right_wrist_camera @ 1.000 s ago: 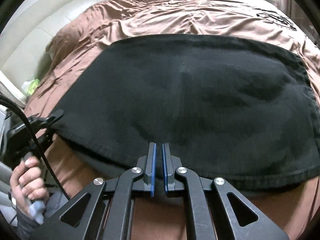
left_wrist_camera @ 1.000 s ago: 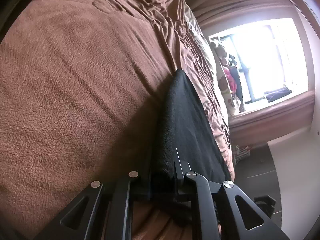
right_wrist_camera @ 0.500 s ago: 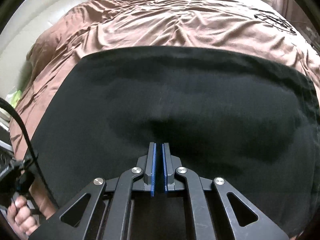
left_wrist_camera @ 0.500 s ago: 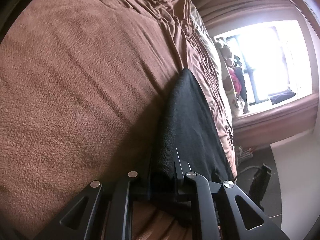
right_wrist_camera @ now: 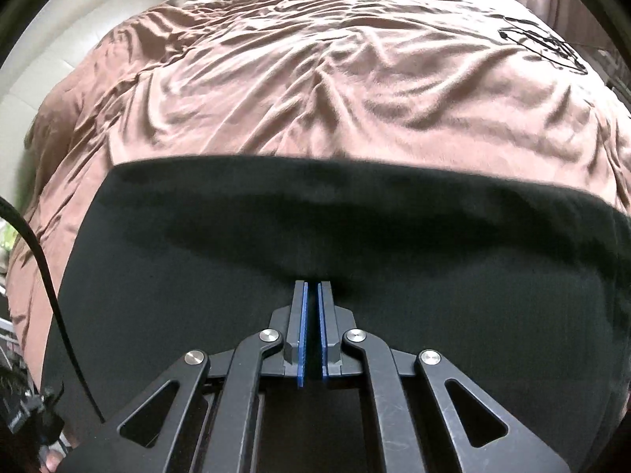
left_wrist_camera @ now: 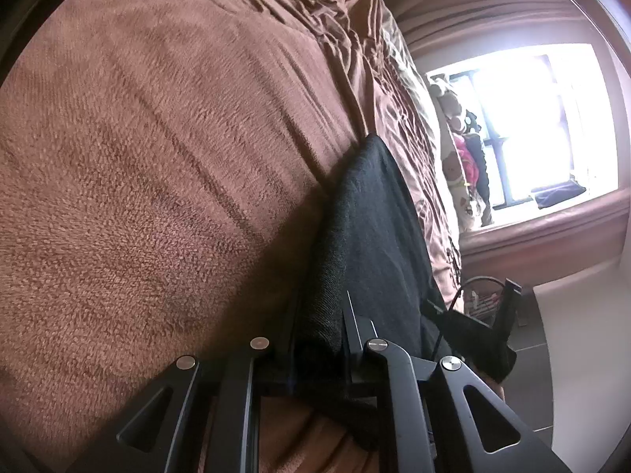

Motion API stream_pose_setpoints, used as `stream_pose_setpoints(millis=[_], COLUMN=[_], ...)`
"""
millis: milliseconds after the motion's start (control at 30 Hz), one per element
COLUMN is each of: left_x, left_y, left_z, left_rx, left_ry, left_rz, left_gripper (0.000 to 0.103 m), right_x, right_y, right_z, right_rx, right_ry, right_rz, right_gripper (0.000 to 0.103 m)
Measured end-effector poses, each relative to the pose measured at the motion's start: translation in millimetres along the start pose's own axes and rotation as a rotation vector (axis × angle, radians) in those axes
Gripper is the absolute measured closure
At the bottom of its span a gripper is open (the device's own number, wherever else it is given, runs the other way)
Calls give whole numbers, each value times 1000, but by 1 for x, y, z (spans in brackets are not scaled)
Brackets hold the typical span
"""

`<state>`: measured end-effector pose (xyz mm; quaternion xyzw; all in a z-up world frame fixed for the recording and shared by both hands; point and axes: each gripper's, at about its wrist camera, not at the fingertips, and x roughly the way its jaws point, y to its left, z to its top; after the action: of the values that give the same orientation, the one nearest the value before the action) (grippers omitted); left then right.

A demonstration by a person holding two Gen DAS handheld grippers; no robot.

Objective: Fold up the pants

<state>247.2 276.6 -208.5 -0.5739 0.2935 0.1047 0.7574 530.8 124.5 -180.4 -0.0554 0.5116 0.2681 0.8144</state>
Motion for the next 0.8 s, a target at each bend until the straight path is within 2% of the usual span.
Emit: stream_pose_setpoints(millis=[133,300,433,600,800], left_x=[0,3,6,9,-3], left_y=[6,9,10,10,-5], left_z=[1,3,7,11,12], left_rx=[-28,-44,-59,-78,-40], left_ry=[10,29,48,76,69], left_rz=[-21,-27,-36,-34,-58], left_gripper=[86,83,83,83,88], right_x=[2,-29,-36,-21,-14], right_y=[-2,-4,1,6,6], right_z=[14,19,8,-14,-29], right_rx=[24,24,7,1,-1], right_ry=[3,-61,-53,13,26], right_rz=[16,40,52,76,87], right_gripper=[102,102,102,102,102])
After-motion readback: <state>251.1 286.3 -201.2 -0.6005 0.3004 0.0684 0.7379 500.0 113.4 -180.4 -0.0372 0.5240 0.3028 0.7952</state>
